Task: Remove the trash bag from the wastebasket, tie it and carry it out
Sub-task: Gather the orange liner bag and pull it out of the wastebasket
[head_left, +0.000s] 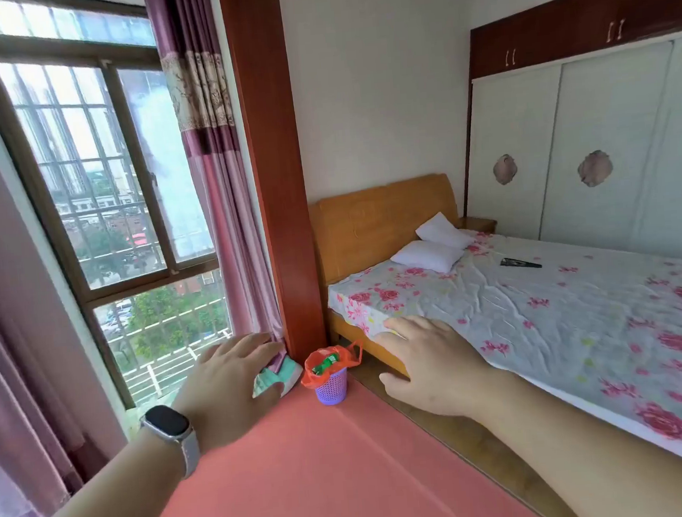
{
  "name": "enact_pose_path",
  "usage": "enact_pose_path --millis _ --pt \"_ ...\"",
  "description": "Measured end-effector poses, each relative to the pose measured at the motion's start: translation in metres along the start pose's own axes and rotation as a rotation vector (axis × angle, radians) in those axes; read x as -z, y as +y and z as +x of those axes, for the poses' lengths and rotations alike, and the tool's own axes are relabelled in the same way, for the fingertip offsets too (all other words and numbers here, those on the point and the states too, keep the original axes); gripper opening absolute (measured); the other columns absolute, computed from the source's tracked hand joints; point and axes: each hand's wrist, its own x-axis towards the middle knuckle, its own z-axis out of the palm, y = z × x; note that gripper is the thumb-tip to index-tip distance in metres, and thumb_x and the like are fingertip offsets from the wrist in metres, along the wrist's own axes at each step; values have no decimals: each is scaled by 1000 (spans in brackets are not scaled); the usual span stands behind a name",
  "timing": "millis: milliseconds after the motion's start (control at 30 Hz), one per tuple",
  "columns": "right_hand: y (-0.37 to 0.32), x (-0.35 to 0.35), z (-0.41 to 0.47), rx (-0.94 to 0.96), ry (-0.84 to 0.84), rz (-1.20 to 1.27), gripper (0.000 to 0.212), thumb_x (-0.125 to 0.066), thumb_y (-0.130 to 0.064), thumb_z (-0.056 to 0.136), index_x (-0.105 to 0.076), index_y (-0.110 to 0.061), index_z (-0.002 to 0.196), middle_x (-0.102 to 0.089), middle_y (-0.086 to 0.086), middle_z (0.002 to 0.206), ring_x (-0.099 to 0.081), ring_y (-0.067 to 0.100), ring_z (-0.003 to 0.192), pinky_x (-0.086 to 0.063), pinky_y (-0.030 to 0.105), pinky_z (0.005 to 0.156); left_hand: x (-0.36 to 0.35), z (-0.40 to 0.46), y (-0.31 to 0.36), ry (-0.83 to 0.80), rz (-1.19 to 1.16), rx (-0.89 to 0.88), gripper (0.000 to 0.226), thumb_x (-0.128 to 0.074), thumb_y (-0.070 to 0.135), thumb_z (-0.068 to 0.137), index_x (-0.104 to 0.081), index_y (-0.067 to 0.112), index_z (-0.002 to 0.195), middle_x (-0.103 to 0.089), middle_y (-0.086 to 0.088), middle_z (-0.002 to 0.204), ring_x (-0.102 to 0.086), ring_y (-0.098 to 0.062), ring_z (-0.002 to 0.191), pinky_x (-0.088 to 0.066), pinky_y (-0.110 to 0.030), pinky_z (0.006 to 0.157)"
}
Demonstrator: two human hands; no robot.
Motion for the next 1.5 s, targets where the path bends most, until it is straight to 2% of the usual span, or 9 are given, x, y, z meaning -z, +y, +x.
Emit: enact_pose_path --millis 100,400,500,633,900,1167,1267,1400,1500 --pt "7 -18 22 -17 22 18 49 -38 -52 82 -51 -25 121 -51 -2 126 -45 22 119 -39 38 97 -19 22 -17 -3 -2 -18 62 -42 56 84 -32 38 142 -40 12 149 -35 -18 137 -26 -39 110" --pt "32 -70 138 -78 -80 -57 49 -39 -52 84 -50 -23 121 -49 0 127 -43 25 118 -38 40 98 -91 133 -100 -20 -85 -68 64 -38 61 83 -28 38 143 -36 10 151 -34 -17 137 -27 -37 110" --pt "37 -77 192 -98 -81 -81 51 -33 -53 82 -48 -25 121 -48 -2 124 -45 24 114 -40 40 94 -109 171 -136 -15 -108 -80 63 -38 59 84 -28 38 143 -35 10 152 -34 -18 137 -27 -38 111" --pt "40 -99 250 -113 -95 -75 54 -33 -53 83 -47 -26 127 -48 -4 128 -44 23 117 -40 40 96 -129 217 -176 -25 -126 -92 62 -40 59 83 -32 38 140 -34 9 153 -33 -19 138 -26 -38 111" --pt "57 -136 337 -126 -104 -35 54 -32 -54 81 -47 -27 126 -48 -3 130 -45 24 118 -43 41 95 -157 280 -227 -33 -127 -92 60 -42 57 86 -34 37 141 -34 7 153 -30 -19 140 -24 -41 113" --pt "123 -196 406 -81 -108 -20 48 -34 -52 81 -51 -23 114 -52 -3 116 -46 21 108 -40 35 88 -209 362 -243 -80 -100 -68 58 -40 58 85 -37 37 139 -38 7 150 -33 -19 137 -25 -40 111" --pt "160 -218 441 -63 -95 -12 45 -38 -50 83 -51 -22 116 -52 0 121 -45 23 111 -40 37 92 -231 404 -244 -92 -73 -45 59 -41 59 84 -37 37 139 -37 8 151 -33 -19 138 -22 -39 112" --pt "214 -241 485 -38 -104 39 52 -43 -49 85 -47 -23 129 -47 3 137 -38 25 127 -33 40 104 -255 469 -240 -120 -68 -2 58 -44 58 86 -37 38 140 -37 8 151 -32 -19 139 -23 -38 112" --pt "260 -255 517 0 -102 31 51 -44 -49 84 -47 -22 127 -45 2 139 -38 25 127 -35 41 102 -270 522 -234 -136 -55 16 59 -45 57 86 -37 38 140 -37 8 152 -33 -19 138 -24 -39 112"
